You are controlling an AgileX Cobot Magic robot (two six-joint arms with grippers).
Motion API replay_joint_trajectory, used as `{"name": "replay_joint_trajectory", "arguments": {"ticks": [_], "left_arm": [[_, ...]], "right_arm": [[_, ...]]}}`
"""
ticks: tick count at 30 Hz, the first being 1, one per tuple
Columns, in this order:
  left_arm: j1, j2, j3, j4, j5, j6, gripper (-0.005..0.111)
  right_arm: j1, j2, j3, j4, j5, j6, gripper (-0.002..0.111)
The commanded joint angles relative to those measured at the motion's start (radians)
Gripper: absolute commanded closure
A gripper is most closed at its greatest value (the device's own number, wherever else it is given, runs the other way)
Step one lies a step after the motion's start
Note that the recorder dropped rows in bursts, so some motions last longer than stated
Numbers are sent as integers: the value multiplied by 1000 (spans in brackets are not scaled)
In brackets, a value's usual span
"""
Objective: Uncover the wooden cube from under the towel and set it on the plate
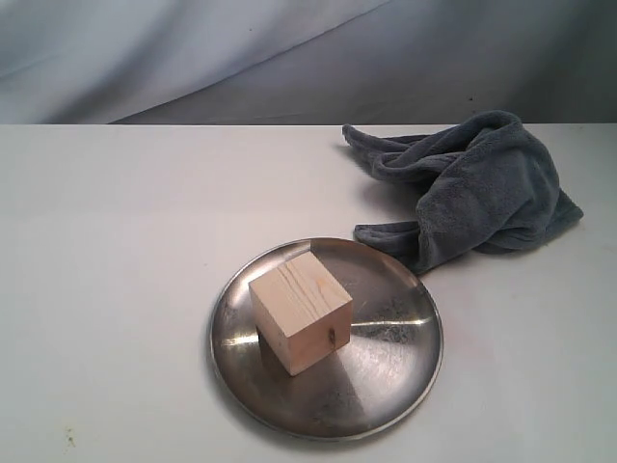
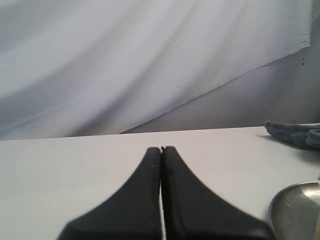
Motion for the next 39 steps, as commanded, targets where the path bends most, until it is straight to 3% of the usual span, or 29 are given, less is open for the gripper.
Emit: {"name": "replay_joint_trajectory", "arguments": {"ticks": [1, 10, 18, 39], "left_arm": [[2, -4, 4, -2, -11, -2, 107], [2, -4, 4, -2, -11, -2, 107], [2, -4, 4, -2, -11, -2, 107], [2, -4, 4, -2, -11, -2, 107]], "right_arm": [[-23, -168, 150, 68, -51, -132, 92], [-23, -406, 366, 70, -35, -157, 108], [-23, -526, 395, 70, 101, -155, 108], [-23, -846, 684, 135, 142, -152, 108]]}}
